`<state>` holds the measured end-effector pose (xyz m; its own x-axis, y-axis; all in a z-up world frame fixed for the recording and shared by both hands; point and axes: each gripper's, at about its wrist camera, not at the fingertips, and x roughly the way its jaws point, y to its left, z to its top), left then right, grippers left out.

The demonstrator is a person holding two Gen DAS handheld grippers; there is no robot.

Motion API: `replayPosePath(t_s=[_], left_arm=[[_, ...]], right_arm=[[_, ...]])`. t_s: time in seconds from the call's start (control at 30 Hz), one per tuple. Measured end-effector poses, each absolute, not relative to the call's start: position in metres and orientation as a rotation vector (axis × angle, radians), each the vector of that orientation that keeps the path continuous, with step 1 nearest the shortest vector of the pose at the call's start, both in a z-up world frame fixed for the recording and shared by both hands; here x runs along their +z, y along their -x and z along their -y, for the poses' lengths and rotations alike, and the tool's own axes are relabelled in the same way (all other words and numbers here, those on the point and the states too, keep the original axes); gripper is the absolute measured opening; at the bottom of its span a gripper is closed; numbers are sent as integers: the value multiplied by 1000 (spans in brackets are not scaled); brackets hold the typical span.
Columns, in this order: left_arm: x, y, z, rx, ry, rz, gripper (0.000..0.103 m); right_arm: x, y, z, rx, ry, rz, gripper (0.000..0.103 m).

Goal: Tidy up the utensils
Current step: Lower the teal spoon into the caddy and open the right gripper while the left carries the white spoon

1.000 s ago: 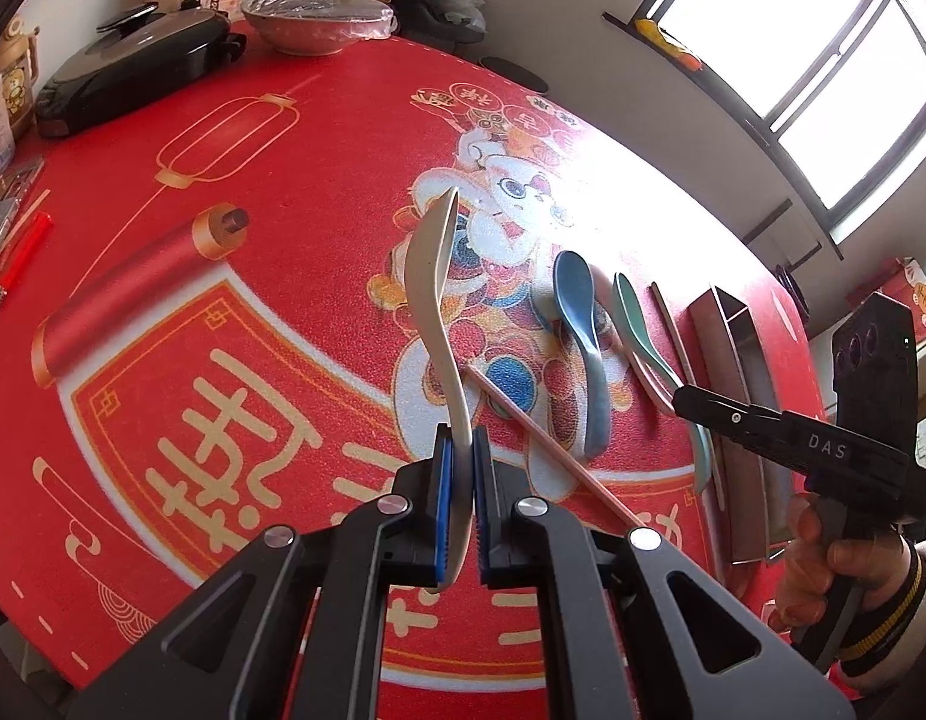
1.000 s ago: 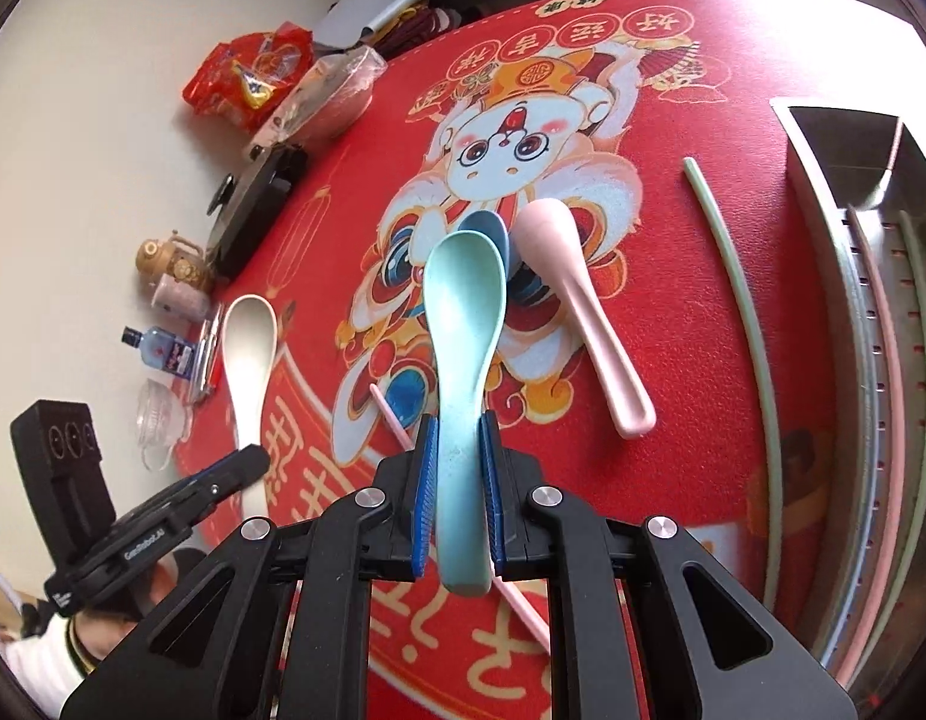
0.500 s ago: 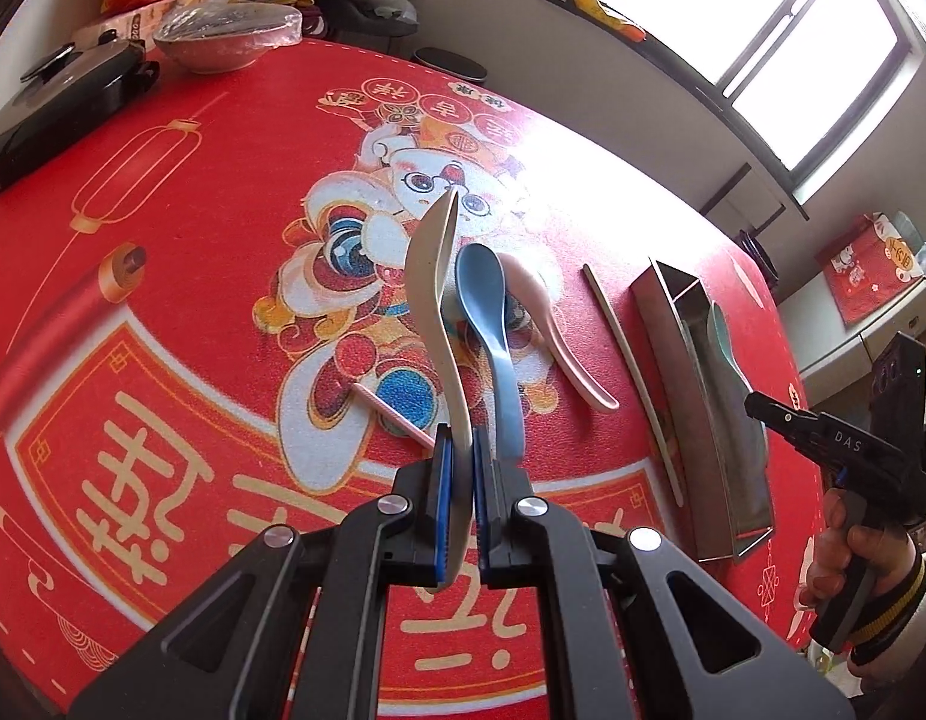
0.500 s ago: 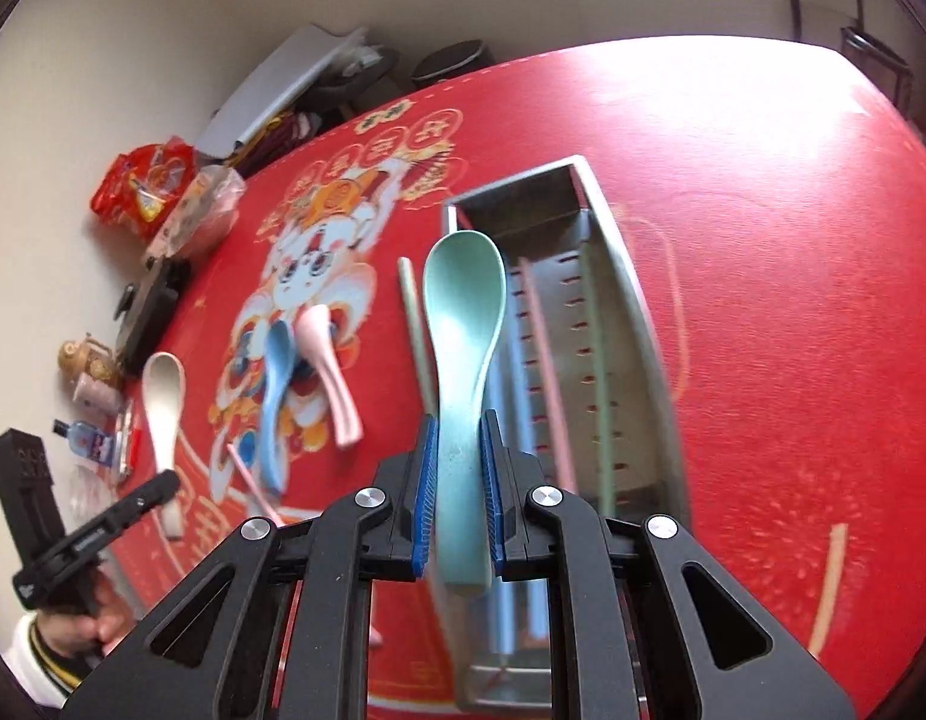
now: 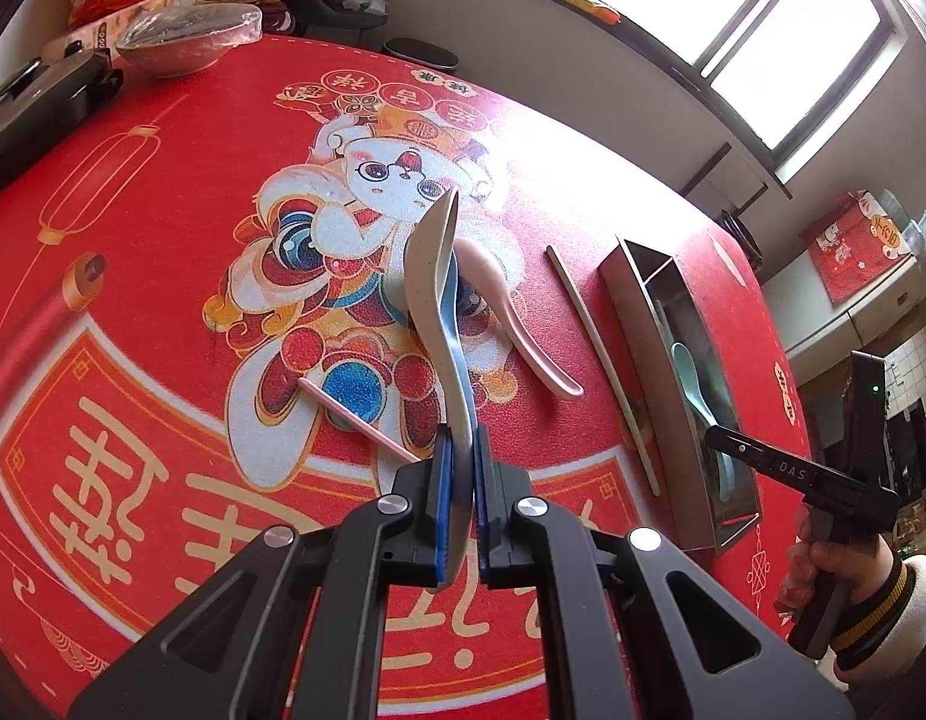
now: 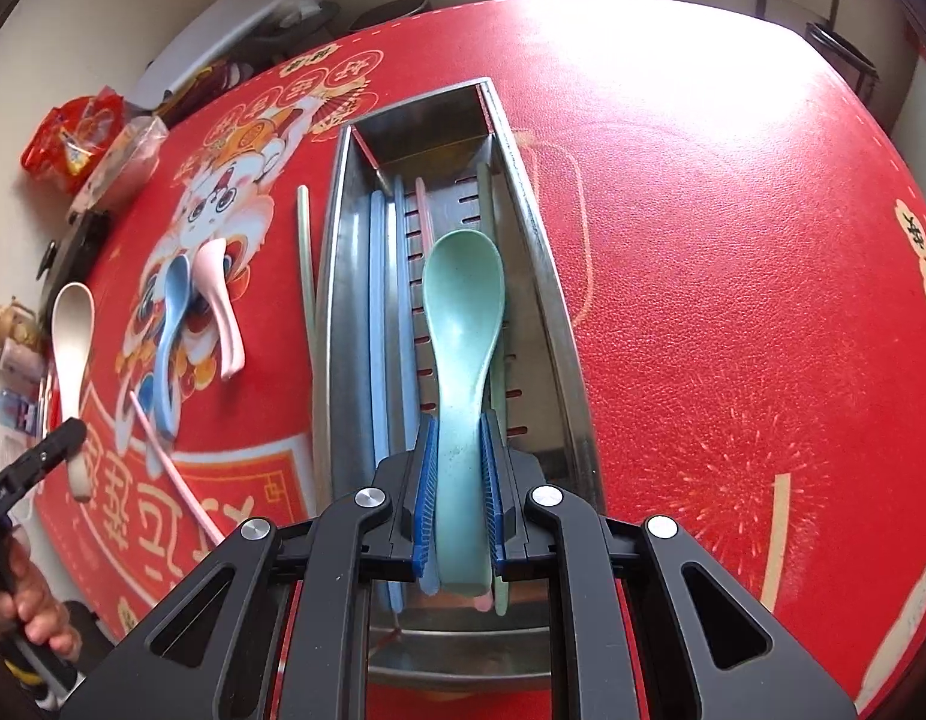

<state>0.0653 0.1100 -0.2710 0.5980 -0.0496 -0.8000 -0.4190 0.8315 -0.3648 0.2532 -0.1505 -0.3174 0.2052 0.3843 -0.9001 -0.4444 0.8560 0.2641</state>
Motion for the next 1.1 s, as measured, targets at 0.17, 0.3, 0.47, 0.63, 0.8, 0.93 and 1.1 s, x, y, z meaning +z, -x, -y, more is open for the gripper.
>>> replayPosePath(t_s=[0.17, 0.3, 0.47, 0.63, 0.8, 0.93, 1.1], left_arm=[[-268, -64, -109, 227, 567, -914, 6], [-266, -65, -107, 216, 568, -917, 6], [-262, -71, -99, 176, 576, -926, 6], [-257, -82, -85, 118, 588, -938, 6], [-255, -101, -63, 40, 590, -963, 6], [-253, -120, -37, -29, 552, -990, 6], [-252, -145, -9, -98, 536, -1020, 6]], right_arm=[[-321, -254, 144, 572, 69, -1254, 15], [-316, -253, 143, 573, 68, -1243, 16], [-300, -252, 148, 580, 50, -1202, 20], [-278, -247, 158, 593, 24, -1122, 57], [-268, -246, 172, 588, 9, -1110, 69], [-267, -248, 190, 572, -25, -1122, 85], [-268, -251, 210, 550, -55, -1113, 87]])
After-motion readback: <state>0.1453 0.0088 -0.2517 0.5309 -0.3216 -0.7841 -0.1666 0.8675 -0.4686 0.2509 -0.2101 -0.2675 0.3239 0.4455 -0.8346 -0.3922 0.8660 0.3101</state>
